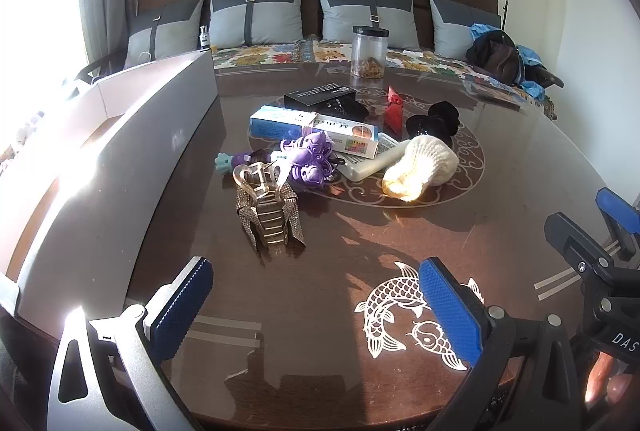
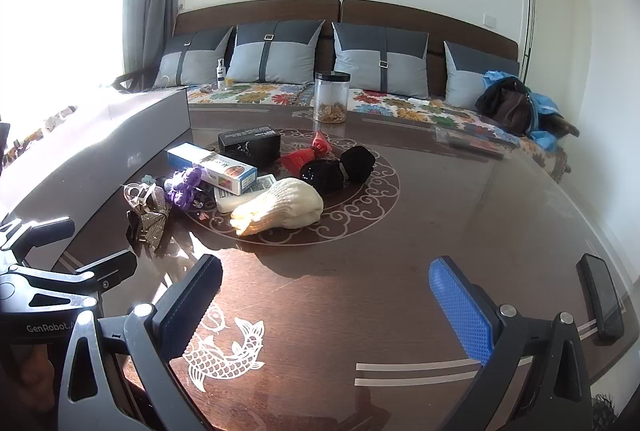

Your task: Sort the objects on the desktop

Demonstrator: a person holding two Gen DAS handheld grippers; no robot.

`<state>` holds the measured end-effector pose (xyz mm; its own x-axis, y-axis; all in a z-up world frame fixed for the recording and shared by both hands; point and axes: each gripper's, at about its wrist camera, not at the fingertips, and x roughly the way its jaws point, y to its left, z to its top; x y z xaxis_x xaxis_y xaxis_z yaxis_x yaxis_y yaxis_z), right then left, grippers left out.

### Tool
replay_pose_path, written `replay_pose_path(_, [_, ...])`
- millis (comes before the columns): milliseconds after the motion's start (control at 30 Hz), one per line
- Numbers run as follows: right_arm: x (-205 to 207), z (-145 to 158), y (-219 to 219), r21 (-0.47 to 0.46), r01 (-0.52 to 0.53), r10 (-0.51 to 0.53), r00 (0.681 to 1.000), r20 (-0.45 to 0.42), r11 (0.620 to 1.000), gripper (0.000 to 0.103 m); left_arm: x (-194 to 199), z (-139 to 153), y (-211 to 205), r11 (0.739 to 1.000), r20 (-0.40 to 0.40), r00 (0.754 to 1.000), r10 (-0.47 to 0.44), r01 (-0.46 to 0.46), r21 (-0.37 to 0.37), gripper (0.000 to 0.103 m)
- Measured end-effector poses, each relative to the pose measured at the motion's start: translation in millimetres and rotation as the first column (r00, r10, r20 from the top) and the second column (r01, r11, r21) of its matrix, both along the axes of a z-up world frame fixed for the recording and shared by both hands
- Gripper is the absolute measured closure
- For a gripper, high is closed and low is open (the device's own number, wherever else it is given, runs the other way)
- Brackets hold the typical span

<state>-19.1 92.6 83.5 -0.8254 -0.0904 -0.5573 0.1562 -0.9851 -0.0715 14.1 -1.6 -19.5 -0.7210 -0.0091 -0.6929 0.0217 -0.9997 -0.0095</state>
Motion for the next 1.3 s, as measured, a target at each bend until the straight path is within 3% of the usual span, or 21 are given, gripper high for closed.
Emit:
replay_pose_path(667, [-3.8,-4.8,-1.2,-0.004,-0.003,0.003,1.0,0.01,1.0,0.0,-0.2,1.3,-0.9,1.0,-0.007,1.0,0.003,-0.003,0.005,0.0])
replay_pose_path(1300, [-5.6,-7.0,0.3,-0.003,0.0,0.0,1.0,0.021,1.0,0.0,8.9,22.6,-8.0,0.999,-0.038,0.999,0.009,-0.007,0.044,0.0])
